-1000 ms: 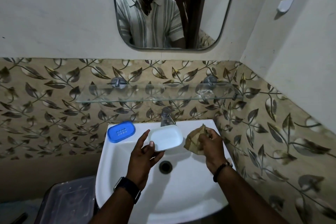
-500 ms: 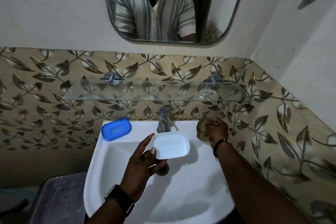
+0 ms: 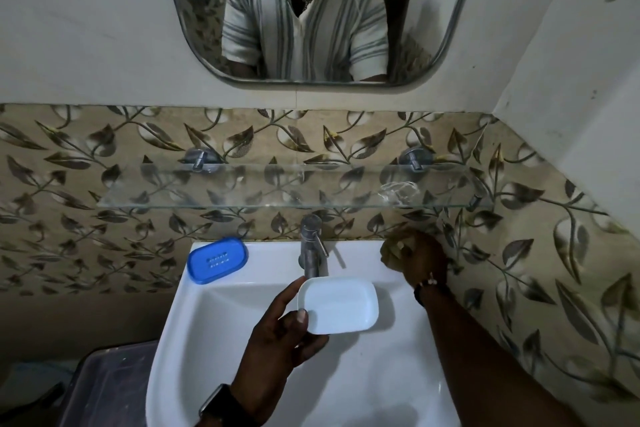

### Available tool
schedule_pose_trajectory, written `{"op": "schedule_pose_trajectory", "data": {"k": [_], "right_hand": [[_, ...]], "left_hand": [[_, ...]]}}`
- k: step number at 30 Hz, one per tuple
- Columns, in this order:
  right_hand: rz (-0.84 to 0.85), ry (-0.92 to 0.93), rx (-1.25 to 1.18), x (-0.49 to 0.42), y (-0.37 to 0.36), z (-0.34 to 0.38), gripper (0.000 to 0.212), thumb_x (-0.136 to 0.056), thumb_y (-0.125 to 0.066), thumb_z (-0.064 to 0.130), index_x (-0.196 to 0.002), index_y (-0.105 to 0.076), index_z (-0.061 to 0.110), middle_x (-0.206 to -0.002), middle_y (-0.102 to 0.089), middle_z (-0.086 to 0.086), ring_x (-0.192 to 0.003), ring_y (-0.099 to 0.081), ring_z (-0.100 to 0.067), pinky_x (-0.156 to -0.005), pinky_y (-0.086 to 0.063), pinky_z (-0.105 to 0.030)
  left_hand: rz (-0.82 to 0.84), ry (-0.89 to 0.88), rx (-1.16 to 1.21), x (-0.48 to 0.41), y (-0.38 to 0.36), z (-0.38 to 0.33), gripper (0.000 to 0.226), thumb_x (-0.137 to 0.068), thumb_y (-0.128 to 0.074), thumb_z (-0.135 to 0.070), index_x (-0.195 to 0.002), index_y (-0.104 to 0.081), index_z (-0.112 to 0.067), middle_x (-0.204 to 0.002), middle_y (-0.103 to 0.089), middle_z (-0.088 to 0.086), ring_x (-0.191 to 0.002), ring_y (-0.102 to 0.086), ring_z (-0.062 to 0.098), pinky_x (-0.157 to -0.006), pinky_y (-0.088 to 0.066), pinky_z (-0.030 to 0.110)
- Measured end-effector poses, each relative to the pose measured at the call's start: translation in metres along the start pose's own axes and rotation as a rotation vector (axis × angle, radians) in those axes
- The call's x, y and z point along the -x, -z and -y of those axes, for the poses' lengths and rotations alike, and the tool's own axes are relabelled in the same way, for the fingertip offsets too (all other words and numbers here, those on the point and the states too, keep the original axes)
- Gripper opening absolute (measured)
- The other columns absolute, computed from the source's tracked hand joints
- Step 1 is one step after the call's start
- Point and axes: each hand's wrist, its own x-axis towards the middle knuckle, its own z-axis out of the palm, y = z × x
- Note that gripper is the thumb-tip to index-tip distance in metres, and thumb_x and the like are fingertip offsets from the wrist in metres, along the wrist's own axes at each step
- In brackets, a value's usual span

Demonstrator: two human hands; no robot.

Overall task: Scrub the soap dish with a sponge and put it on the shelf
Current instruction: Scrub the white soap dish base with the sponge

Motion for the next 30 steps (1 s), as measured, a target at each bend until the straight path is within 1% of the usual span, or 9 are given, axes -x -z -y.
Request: {"op": "schedule_pose_trajectory", "data": {"k": [3, 5, 8, 12, 15, 19, 22, 27, 30], "right_hand": [[-0.037, 0.189, 0.317, 0.014, -0.008, -0.003, 0.056, -0.099, -0.047, 0.032, -0.149, -0.040, 0.009, -0.156, -0.038, -0.015, -0.147, -0.031, -0.029, -0.120, -0.022, -0.044], [-0.091, 0.260, 0.346, 0.027, -0.015, -0.001, 0.063, -0.099, -0.050, 0.038, -0.149, -0.038, 0.003, -0.157, -0.035, -0.020, -0.147, -0.031, -0.034, -0.121, -0.022, -0.049], [-0.090, 0.286, 0.431, 0.038, -0.025, 0.002, 0.067, -0.099, -0.049, 0.047, -0.150, -0.038, 0.006, -0.157, -0.034, -0.019, -0.147, -0.030, -0.035, -0.119, -0.023, -0.051], [0.079, 0.230, 0.414, 0.040, -0.036, 0.000, 0.071, -0.098, -0.033, 0.058, -0.157, -0.020, 0.020, -0.164, -0.021, -0.010, -0.152, -0.013, -0.032, -0.123, -0.010, -0.050], [0.130, 0.217, 0.416, 0.041, -0.043, -0.001, 0.074, -0.098, -0.027, 0.063, -0.159, -0.011, 0.024, -0.167, -0.007, -0.005, -0.154, 0.001, -0.028, -0.124, -0.003, -0.049], [0.109, 0.258, 0.433, 0.047, -0.042, -0.007, 0.076, -0.096, -0.030, 0.067, -0.157, -0.021, 0.023, -0.166, -0.015, -0.006, -0.154, -0.003, -0.028, -0.124, -0.004, -0.050], [0.105, 0.287, 0.409, 0.050, -0.040, -0.012, 0.077, -0.095, -0.036, 0.066, -0.156, -0.026, 0.021, -0.165, -0.018, -0.007, -0.154, -0.006, -0.029, -0.124, -0.006, -0.049], [0.166, 0.288, 0.394, 0.041, -0.032, -0.007, 0.077, -0.095, -0.038, 0.066, -0.157, -0.019, 0.025, -0.167, -0.008, -0.002, -0.154, 0.002, -0.026, -0.125, -0.001, -0.044], [0.136, 0.234, 0.329, 0.042, -0.019, -0.003, 0.076, -0.097, -0.040, 0.063, -0.158, -0.015, 0.025, -0.167, -0.008, -0.004, -0.154, -0.003, -0.024, -0.125, -0.004, -0.041]], "left_hand": [[0.014, 0.015, -0.014, -0.001, -0.004, 0.005, 0.051, -0.088, -0.073, -0.029, -0.137, -0.059, -0.034, -0.110, -0.061, 0.036, -0.101, -0.068, 0.033, -0.093, -0.057, 0.047], [0.020, 0.031, -0.011, -0.002, -0.007, 0.008, 0.052, -0.086, -0.075, -0.032, -0.136, -0.060, -0.034, -0.111, -0.065, 0.031, -0.103, -0.070, 0.031, -0.091, -0.058, 0.045], [0.023, 0.058, -0.010, -0.003, -0.011, 0.013, 0.052, -0.083, -0.077, -0.033, -0.132, -0.062, -0.036, -0.110, -0.069, 0.027, -0.106, -0.071, 0.030, -0.088, -0.058, 0.043], [0.033, 0.071, -0.019, -0.003, -0.011, 0.014, 0.054, -0.082, -0.077, -0.034, -0.133, -0.062, -0.037, -0.112, -0.068, 0.027, -0.108, -0.071, 0.030, -0.088, -0.058, 0.042], [0.046, 0.065, -0.032, -0.001, -0.007, 0.012, 0.051, -0.086, -0.075, -0.033, -0.135, -0.060, -0.037, -0.112, -0.068, 0.026, -0.107, -0.071, 0.030, -0.089, -0.058, 0.042], [0.039, 0.057, -0.051, 0.002, -0.003, 0.012, 0.050, -0.088, -0.072, -0.032, -0.135, -0.059, -0.037, -0.112, -0.066, 0.028, -0.105, -0.071, 0.030, -0.091, -0.058, 0.042], [0.041, 0.056, -0.050, 0.005, -0.004, 0.010, 0.049, -0.087, -0.073, -0.034, -0.134, -0.060, -0.038, -0.113, -0.070, 0.024, -0.108, -0.071, 0.030, -0.090, -0.058, 0.042], [0.039, 0.035, -0.052, 0.012, 0.002, 0.007, 0.050, -0.087, -0.074, -0.036, -0.135, -0.059, -0.037, -0.115, -0.070, 0.023, -0.111, -0.069, 0.033, -0.091, -0.058, 0.043], [0.043, 0.019, -0.045, 0.017, 0.008, 0.008, 0.053, -0.086, -0.075, -0.037, -0.136, -0.059, -0.037, -0.114, -0.070, 0.024, -0.108, -0.069, 0.036, -0.092, -0.057, 0.044]]}}
